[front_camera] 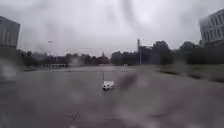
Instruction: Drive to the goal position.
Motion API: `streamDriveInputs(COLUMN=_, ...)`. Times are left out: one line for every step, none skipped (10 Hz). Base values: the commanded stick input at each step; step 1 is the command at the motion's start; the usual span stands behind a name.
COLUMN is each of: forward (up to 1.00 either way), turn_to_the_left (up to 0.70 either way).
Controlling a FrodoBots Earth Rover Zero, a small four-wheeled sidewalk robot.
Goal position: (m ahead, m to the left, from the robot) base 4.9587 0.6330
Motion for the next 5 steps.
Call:
streamDriveInputs(forward=1.0, turn_to_the_left=0.0)
streamDriveInputs(forward=1.0, turn_to_the_left=0.0)
streamDriveInputs(forward=1.0, turn_to_the_left=0.0)
streamDriveInputs(forward=1.0, turn_to_the_left=0.0)
streamDriveInputs(forward=1.0, turn_to_the_left=0.0)
